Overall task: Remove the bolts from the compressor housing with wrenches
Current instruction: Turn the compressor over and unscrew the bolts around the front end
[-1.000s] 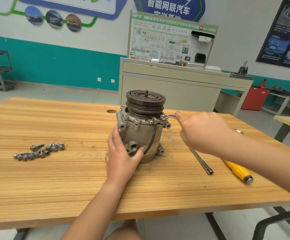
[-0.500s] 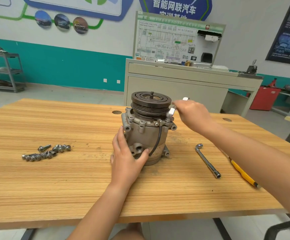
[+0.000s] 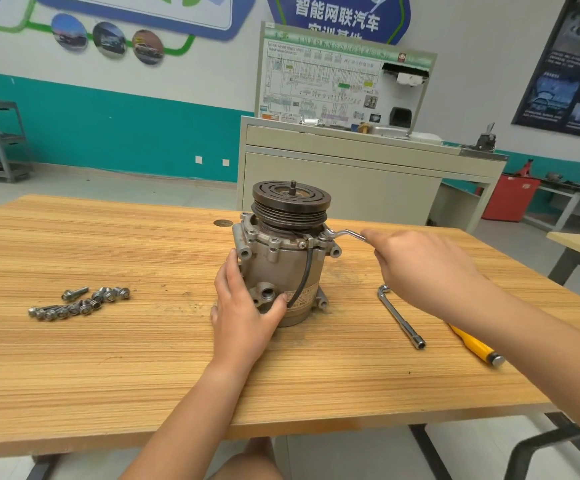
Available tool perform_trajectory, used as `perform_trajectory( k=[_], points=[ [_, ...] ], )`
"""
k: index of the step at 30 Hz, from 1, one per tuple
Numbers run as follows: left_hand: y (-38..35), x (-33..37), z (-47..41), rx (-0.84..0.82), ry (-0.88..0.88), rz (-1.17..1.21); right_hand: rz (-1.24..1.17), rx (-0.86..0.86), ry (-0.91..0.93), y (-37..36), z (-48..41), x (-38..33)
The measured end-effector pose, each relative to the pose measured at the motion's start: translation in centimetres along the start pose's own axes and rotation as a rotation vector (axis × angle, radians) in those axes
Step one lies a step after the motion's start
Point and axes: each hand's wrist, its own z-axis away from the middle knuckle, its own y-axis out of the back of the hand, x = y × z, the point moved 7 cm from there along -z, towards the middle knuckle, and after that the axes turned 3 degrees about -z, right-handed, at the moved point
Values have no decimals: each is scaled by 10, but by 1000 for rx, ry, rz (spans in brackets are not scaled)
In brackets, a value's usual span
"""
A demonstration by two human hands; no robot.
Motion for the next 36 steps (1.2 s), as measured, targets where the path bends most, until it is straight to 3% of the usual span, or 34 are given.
perform_trajectory(
  k=[5,9,21,26,30,34,36],
  points=[
    [1,2,1,6,0,-5,259,-95,47,11,-2,-34],
    [1,2,1,9,0,1,321,-175,105,11,0,-53],
    [-1,-1,-1,-3,3,13,403,42,172,-2,-66,14],
    [-2,-2,-1,-23,14,32,290,54,168,-37,-92,0],
    [-2,-3,-1,-39,14,32,202,172,203,-32,-98,-2],
    [-3,-2,-1,-40,9,23,-313,337,-63,2,-69,39],
    [-3,-1,-1,-40,10,24,-541,367,-112,14,-47,47]
  ],
)
